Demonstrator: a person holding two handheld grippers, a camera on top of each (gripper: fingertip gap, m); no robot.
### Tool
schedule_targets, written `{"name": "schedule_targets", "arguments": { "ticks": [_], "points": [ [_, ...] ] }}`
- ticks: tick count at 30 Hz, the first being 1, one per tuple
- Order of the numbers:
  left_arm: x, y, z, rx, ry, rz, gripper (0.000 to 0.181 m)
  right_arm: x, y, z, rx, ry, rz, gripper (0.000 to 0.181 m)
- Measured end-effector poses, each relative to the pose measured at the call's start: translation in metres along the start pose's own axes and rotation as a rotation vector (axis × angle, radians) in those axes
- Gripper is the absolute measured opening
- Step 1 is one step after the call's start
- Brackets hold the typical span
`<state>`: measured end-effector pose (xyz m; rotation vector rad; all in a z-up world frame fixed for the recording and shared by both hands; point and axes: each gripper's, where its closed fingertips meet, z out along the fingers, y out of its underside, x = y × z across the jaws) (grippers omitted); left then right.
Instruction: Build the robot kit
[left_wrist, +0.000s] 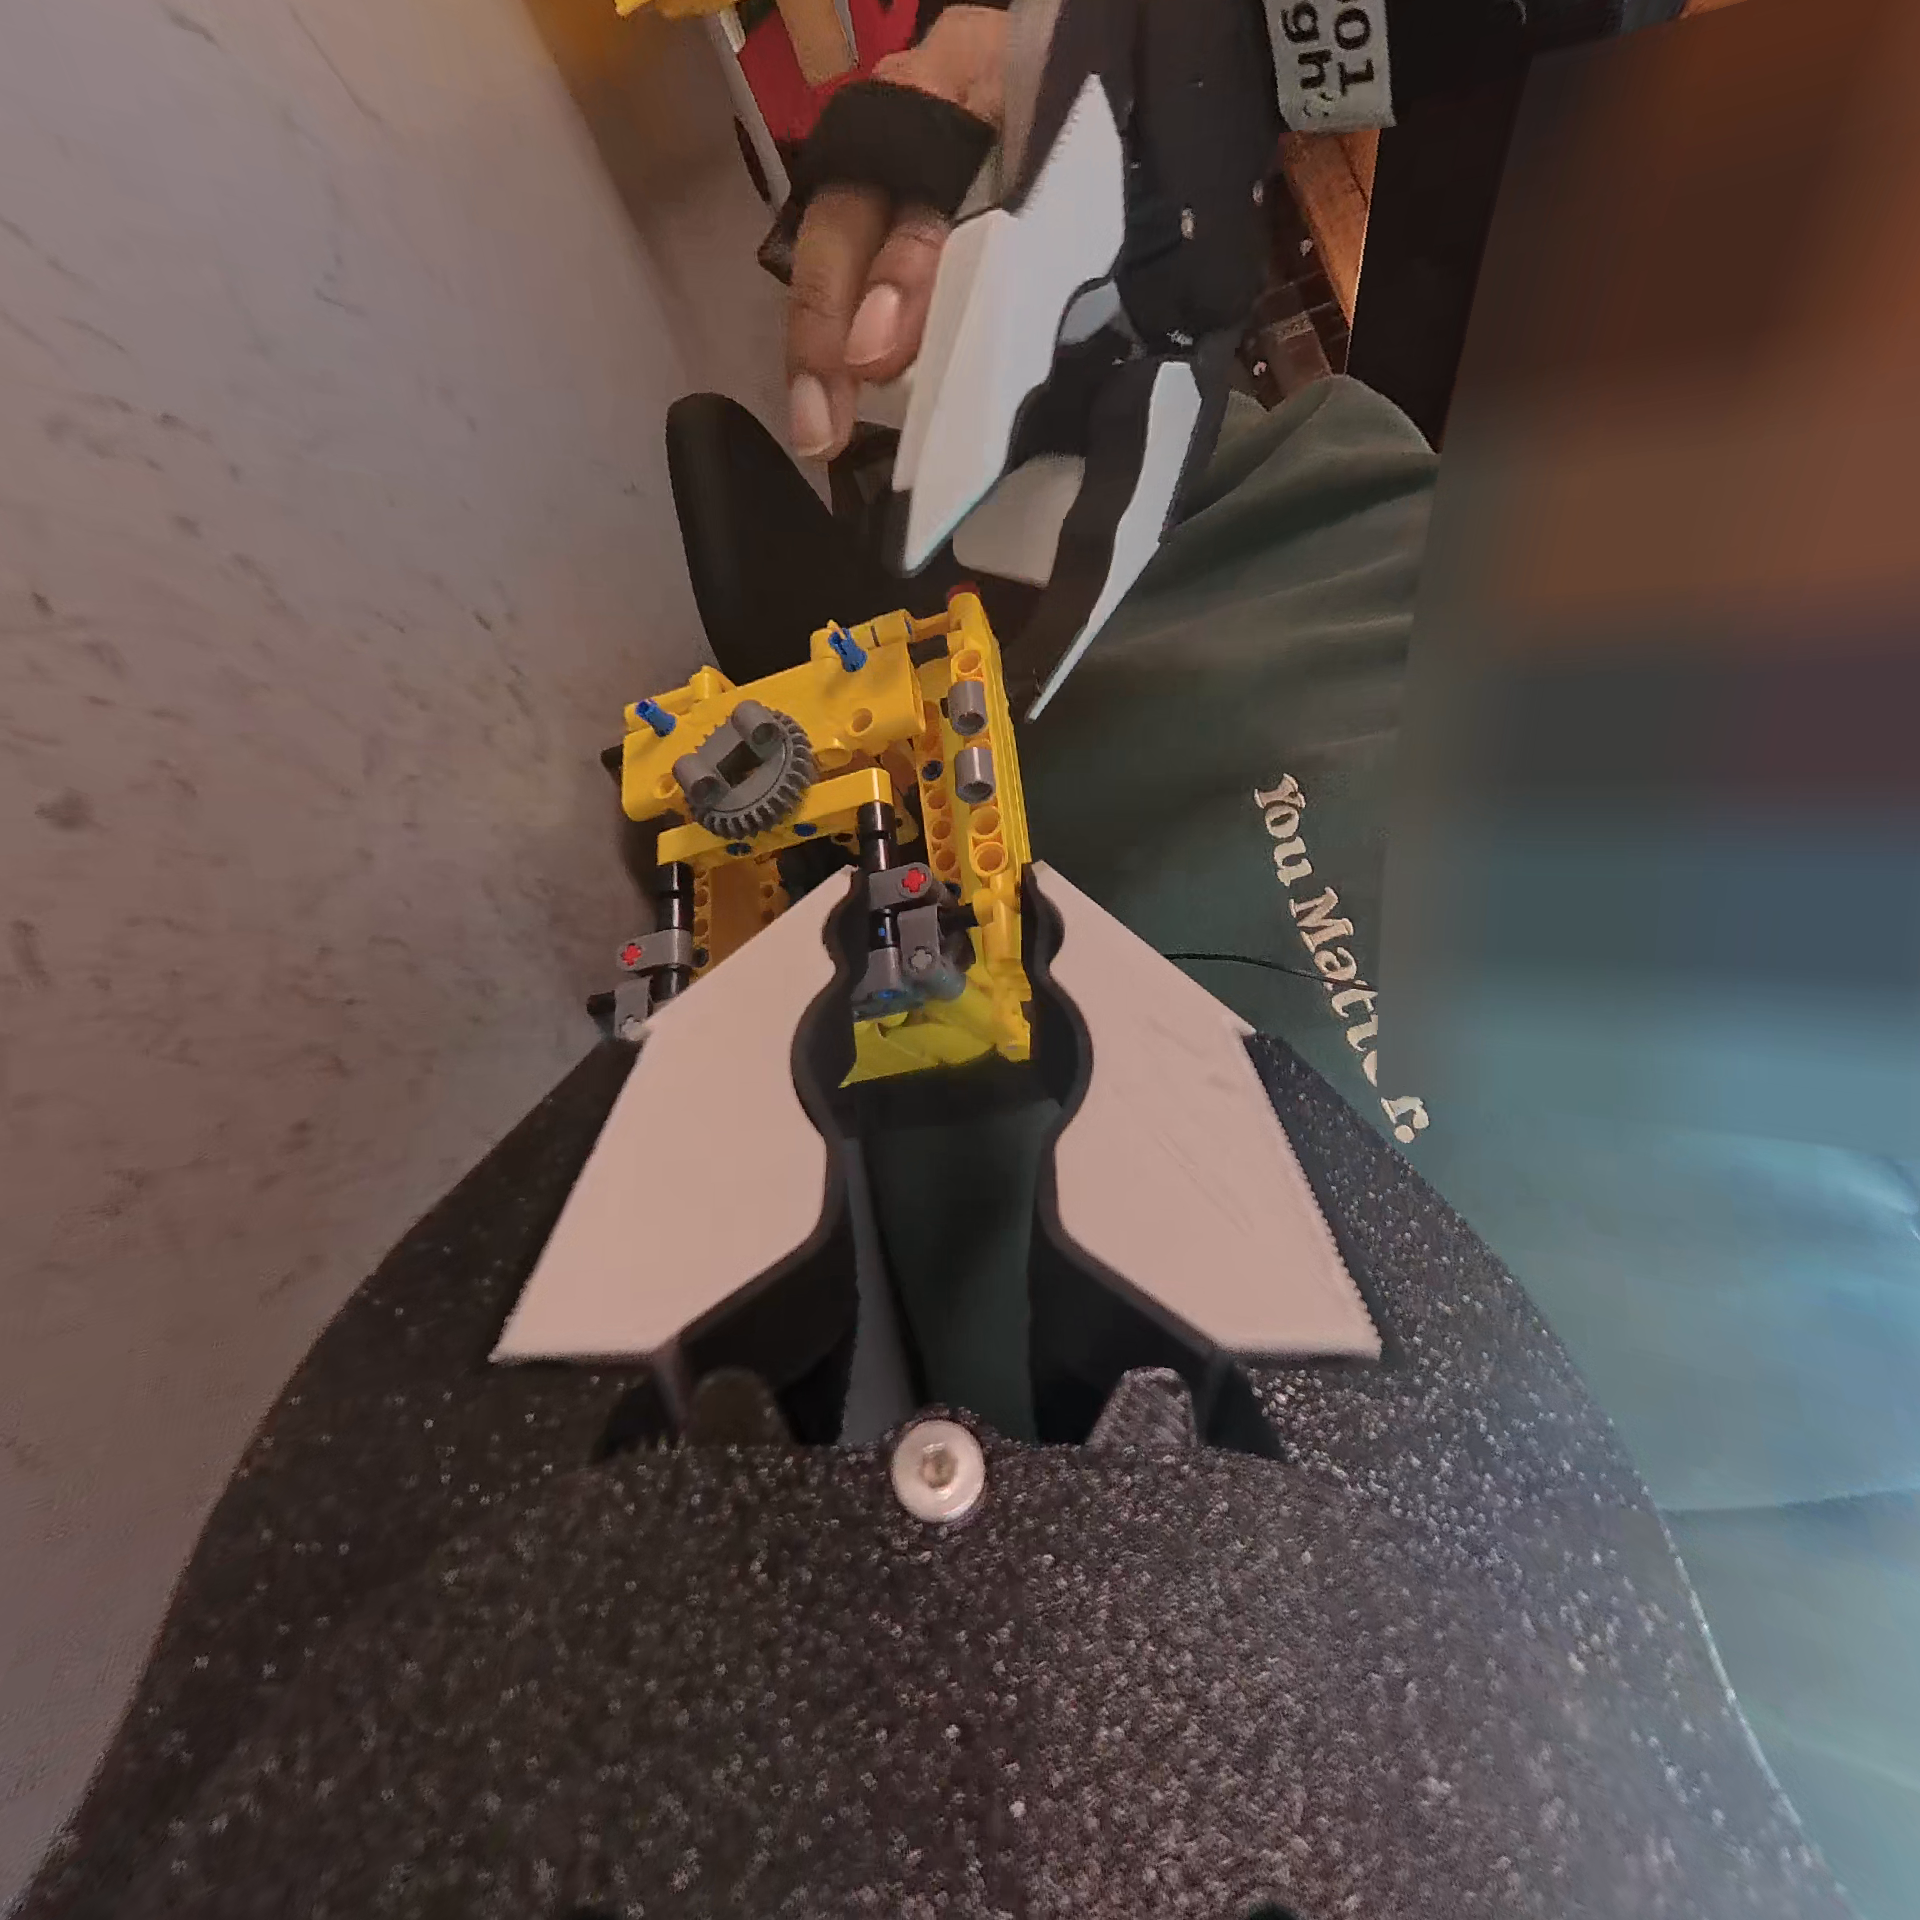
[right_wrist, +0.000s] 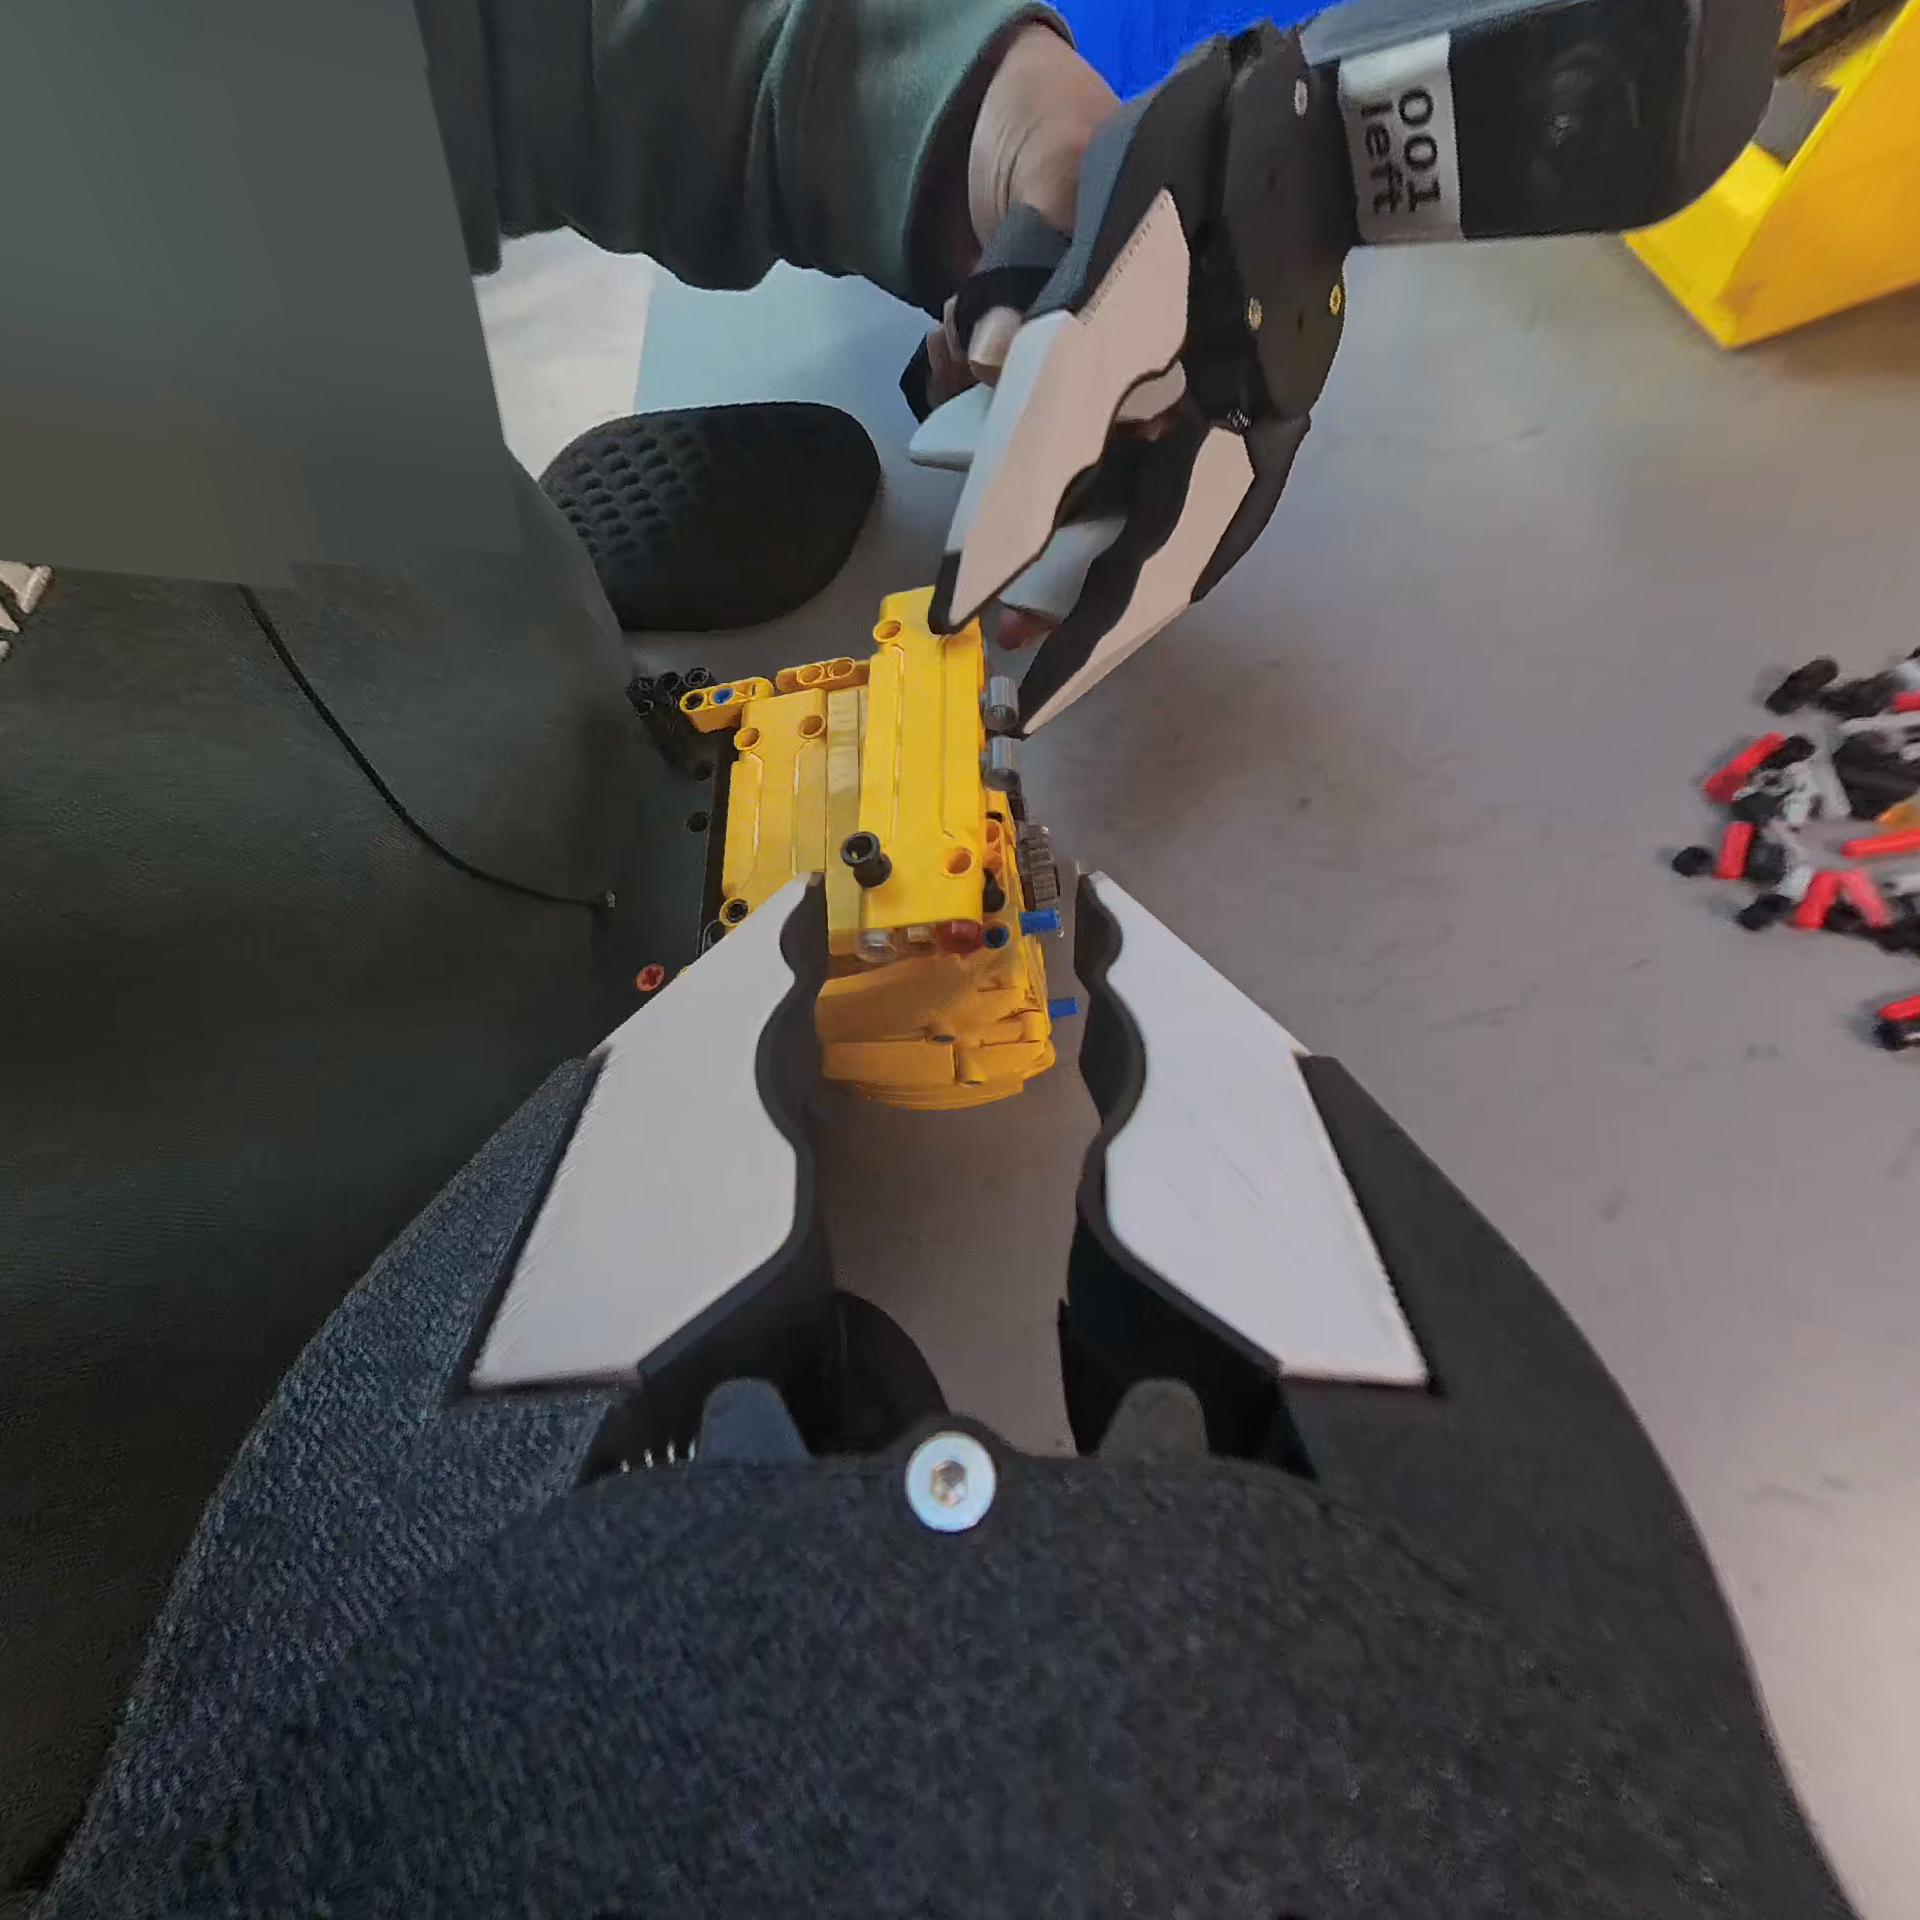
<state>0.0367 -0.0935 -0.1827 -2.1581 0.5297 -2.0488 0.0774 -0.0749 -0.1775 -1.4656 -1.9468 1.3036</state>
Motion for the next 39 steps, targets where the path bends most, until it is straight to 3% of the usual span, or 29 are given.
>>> {"name": "schedule_targets", "arguments": {
  "ticks": [5,8,12,17,22,24,29,39],
  "points": [
    [0.0,0.0,0.0,0.038,-0.028,0.017,0.029,0.0,0.001,0.001,-0.094,0.075,-0.229,0.03],
    [0.0,-0.003,-0.002,0.073,-0.091,0.089,0.028,0.0,0.0,0.002,-0.099,0.052,-0.232,0.024],
    [0.015,-0.008,-0.012,0.102,-0.228,0.32,0.033,0.001,0.0,0.003,-0.104,-0.001,-0.17,0.024],
    [0.019,-0.002,-0.013,0.046,-0.551,0.698,0.043,0.0,0.0,0.003,-0.112,-0.094,-0.039,0.024],
    [0.008,0.005,-0.007,0.016,-0.688,0.855,0.033,0.0,0.0,0.003,-0.125,-0.147,0.004,0.024],
    [0.006,0.007,-0.004,0.003,-0.691,0.882,0.024,0.001,0.001,0.003,-0.129,-0.162,0.02,0.024],
    [0.005,0.007,-0.005,-0.008,-0.71,0.889,0.023,0.0,0.002,0.003,-0.122,-0.168,0.032,0.024],
    [0.006,0.008,-0.006,-0.074,-0.692,0.83,0.023,0.002,0.002,-0.001,-0.171,-0.046,-0.214,0.03]
  ]
}}
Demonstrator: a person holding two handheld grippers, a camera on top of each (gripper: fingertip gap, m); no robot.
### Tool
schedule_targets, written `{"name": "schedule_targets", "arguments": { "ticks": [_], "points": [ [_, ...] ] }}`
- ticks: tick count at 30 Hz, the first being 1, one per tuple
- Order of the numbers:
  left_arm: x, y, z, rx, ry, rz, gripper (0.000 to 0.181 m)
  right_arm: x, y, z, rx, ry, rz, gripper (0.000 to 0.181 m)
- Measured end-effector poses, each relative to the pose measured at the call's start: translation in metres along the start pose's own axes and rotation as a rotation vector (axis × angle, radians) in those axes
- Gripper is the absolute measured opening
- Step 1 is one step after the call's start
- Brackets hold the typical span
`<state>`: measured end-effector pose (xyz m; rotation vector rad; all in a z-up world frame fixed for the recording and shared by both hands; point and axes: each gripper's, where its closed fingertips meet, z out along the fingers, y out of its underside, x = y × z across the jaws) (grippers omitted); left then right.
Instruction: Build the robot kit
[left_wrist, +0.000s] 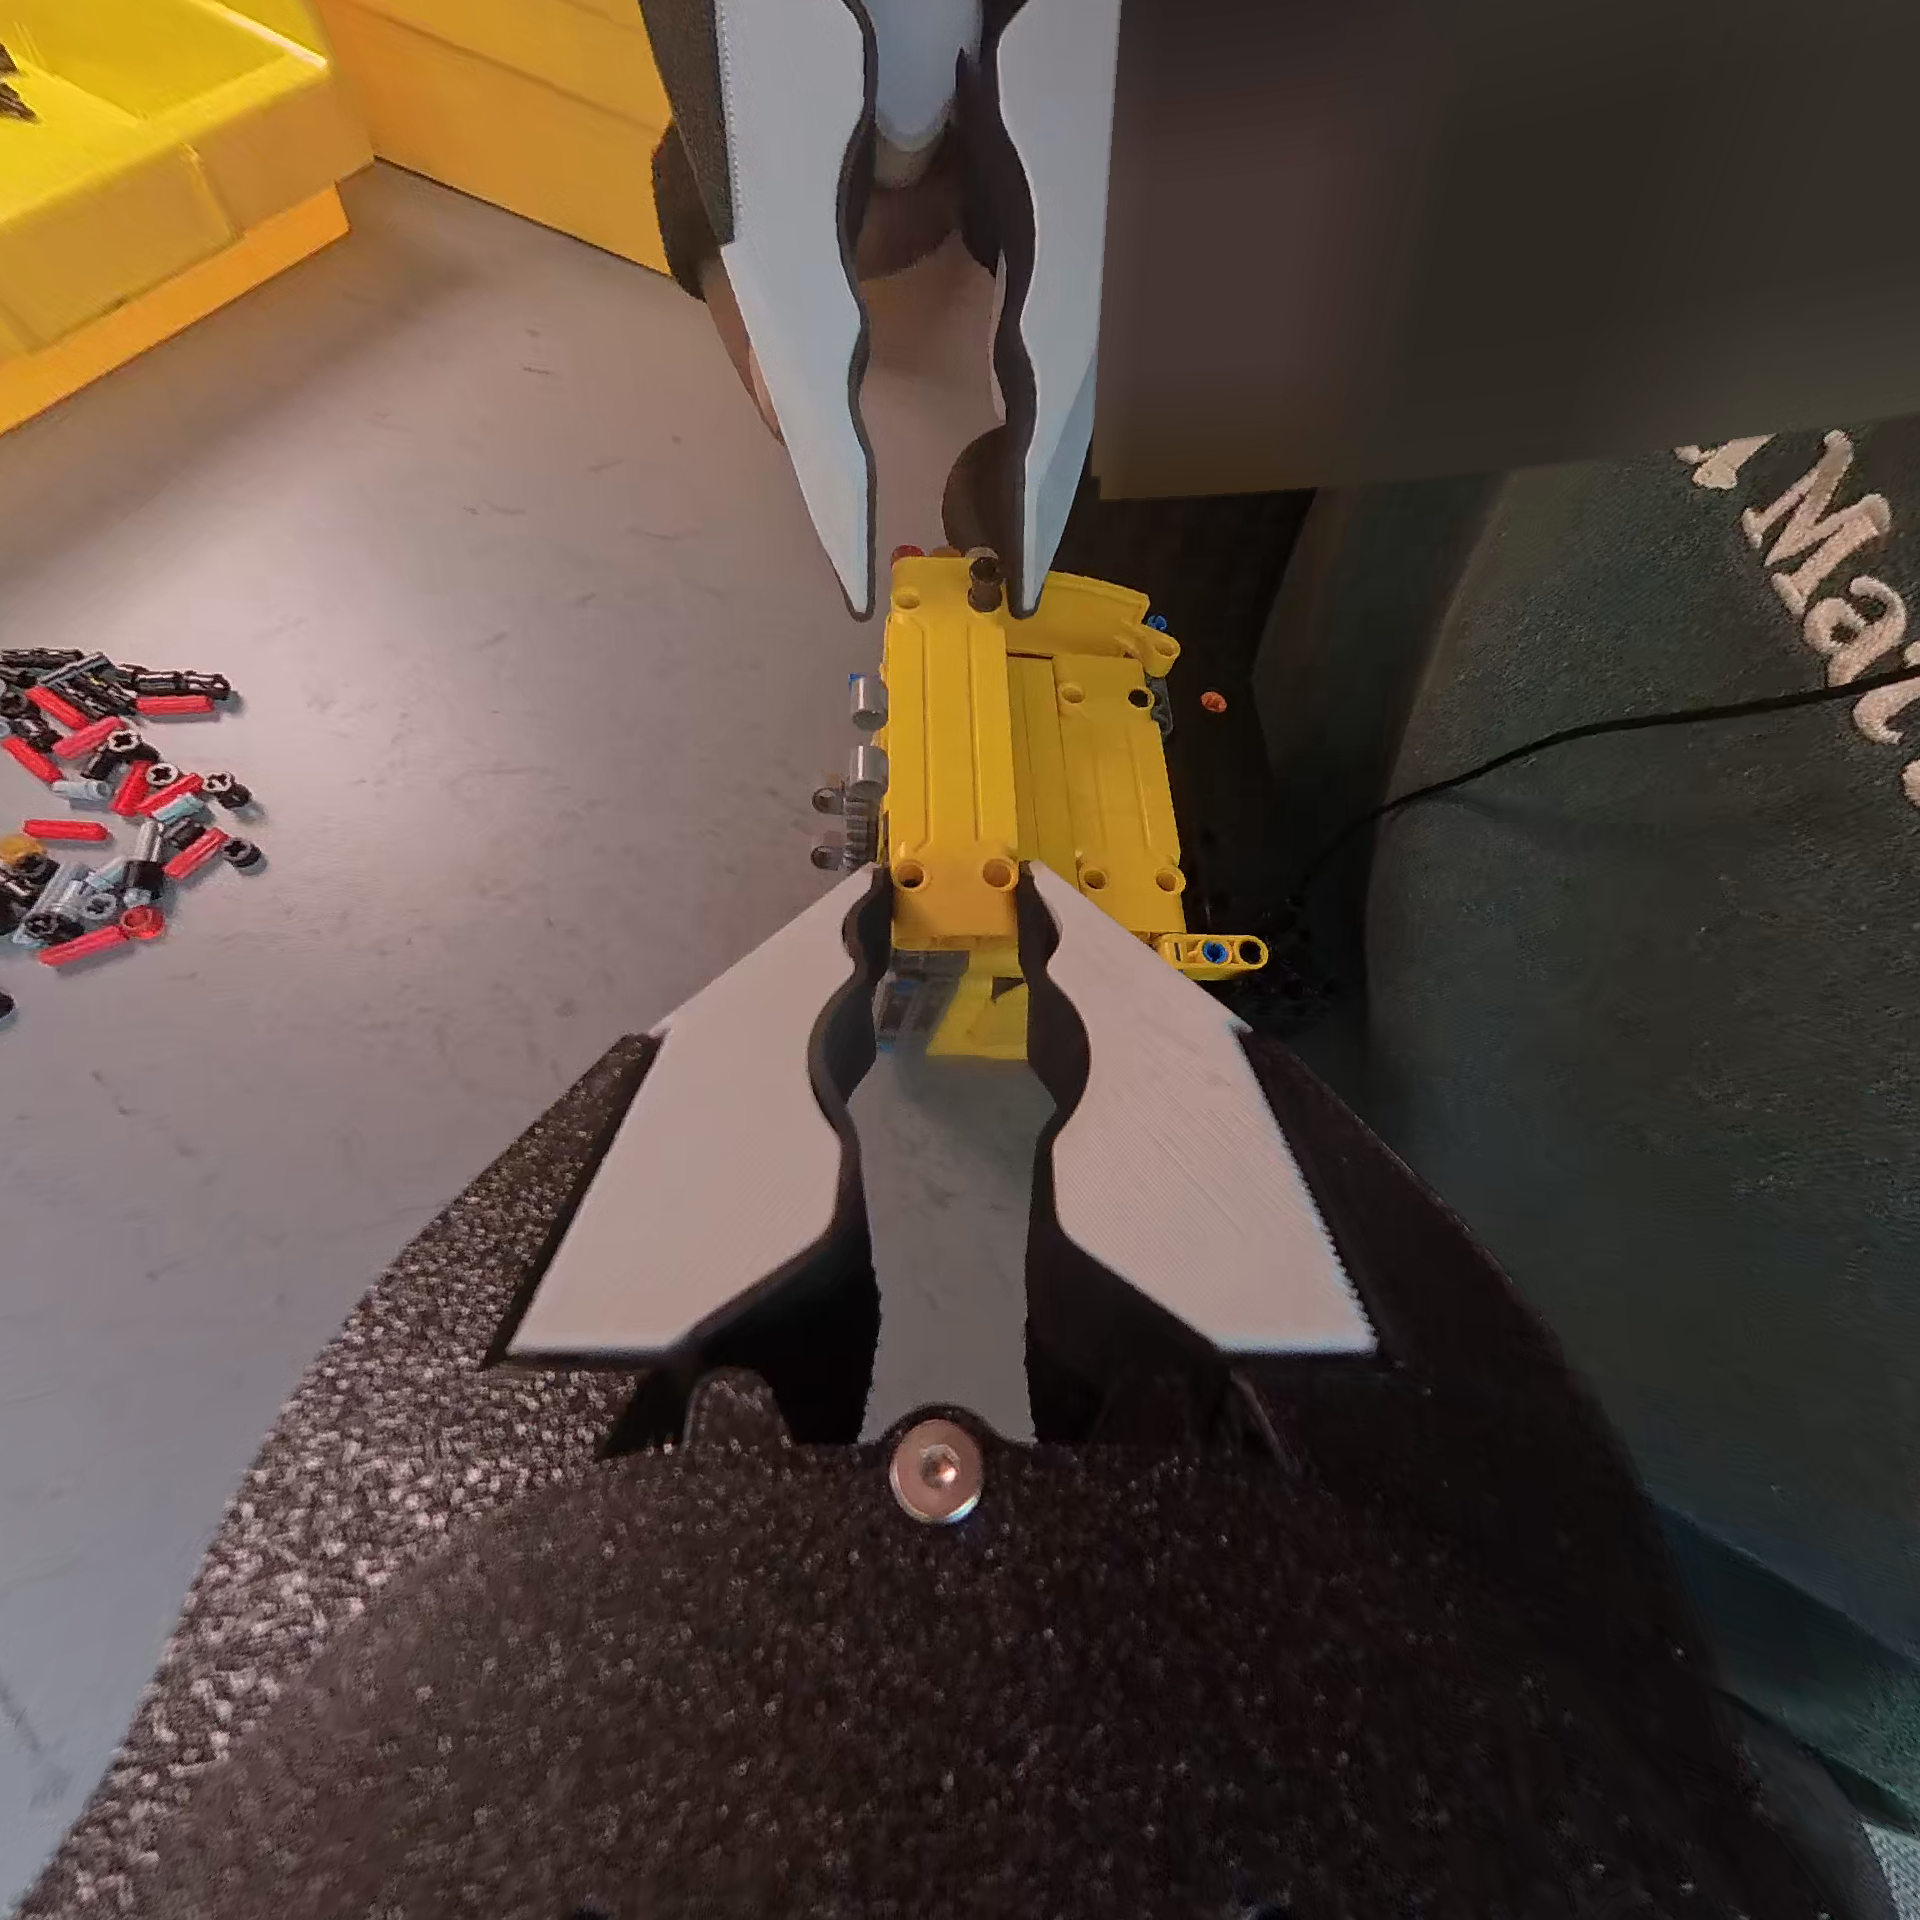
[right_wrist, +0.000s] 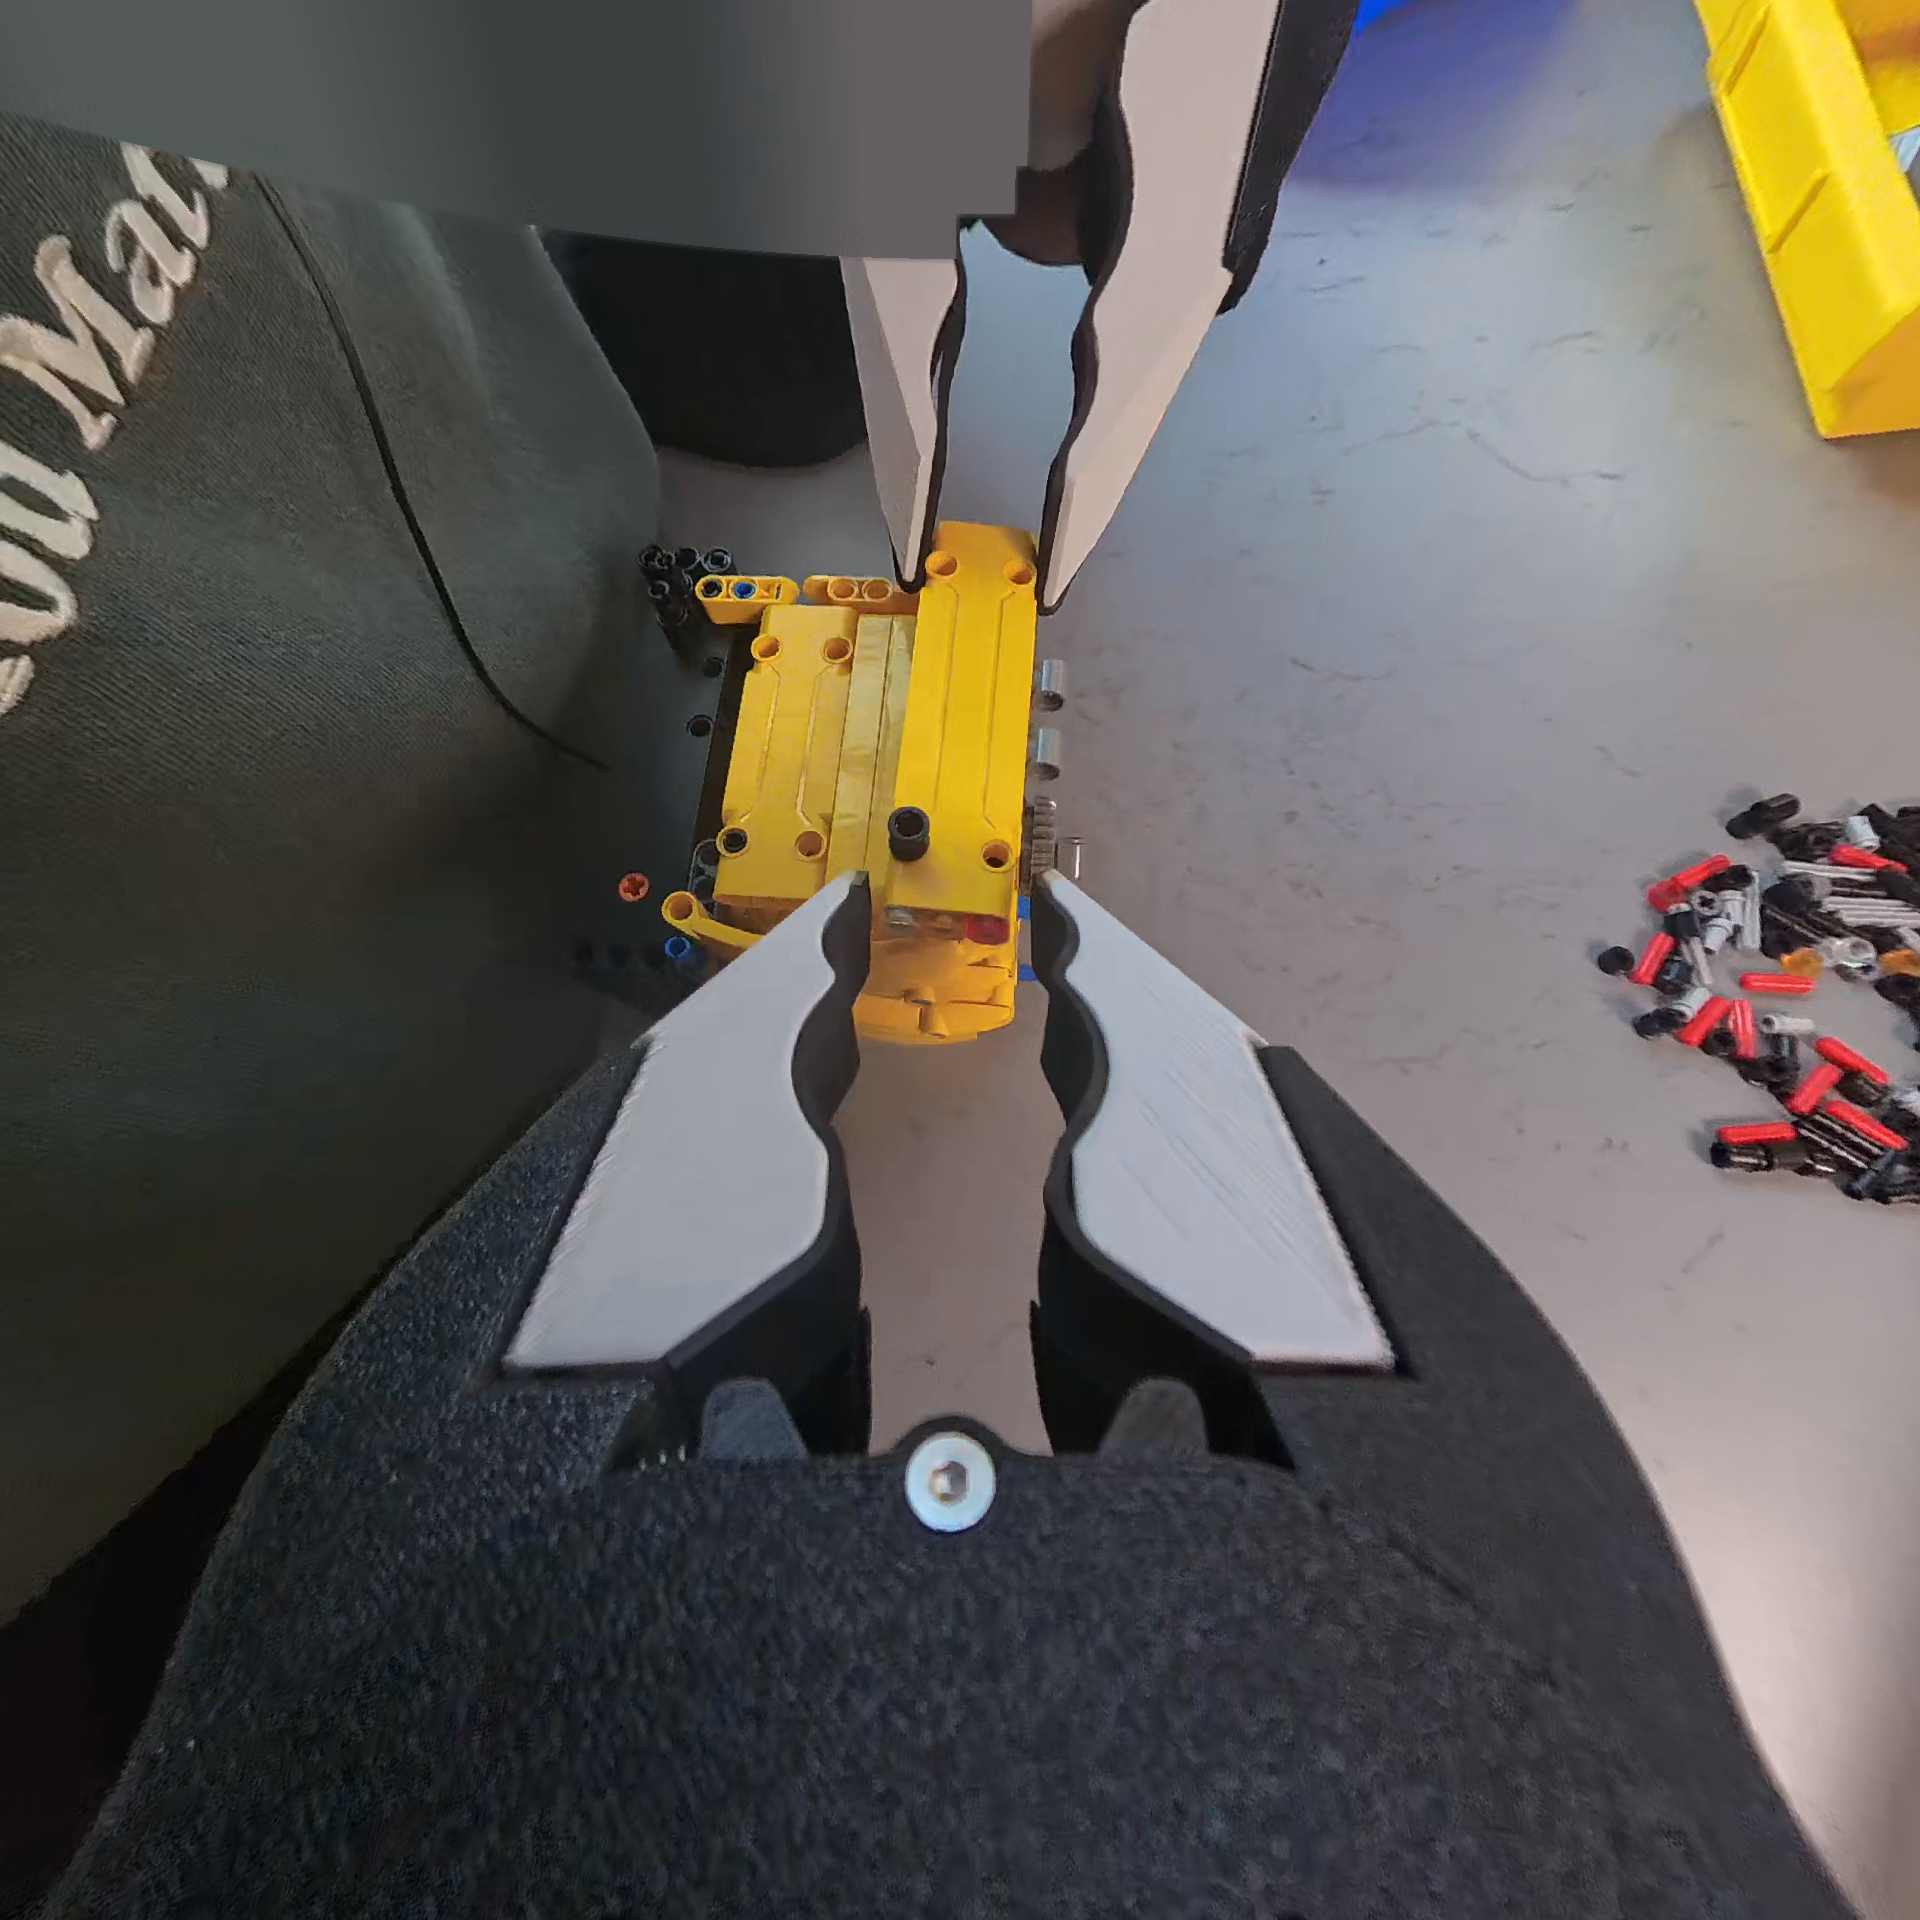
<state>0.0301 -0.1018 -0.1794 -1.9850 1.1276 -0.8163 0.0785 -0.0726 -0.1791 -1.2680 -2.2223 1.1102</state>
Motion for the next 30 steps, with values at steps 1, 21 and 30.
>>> {"name": "schedule_targets", "arguments": {
  "ticks": [1,21,30],
  "points": [
    [-0.0003,-0.0002,0.0002,-0.001,0.003,-0.006,0.023,0.0001,0.0014,0.0021,-0.007,0.004,-0.005,0.028],
    [0.0017,0.0011,0.0001,-0.042,0.021,-0.038,0.023,-0.0018,-0.0039,0.0035,0.019,-0.033,0.027,0.024],
    [0.0053,0.0027,0.001,-0.051,0.051,-0.077,0.023,-0.0065,-0.0039,0.0051,0.009,-0.049,0.055,0.023]
  ]
}}
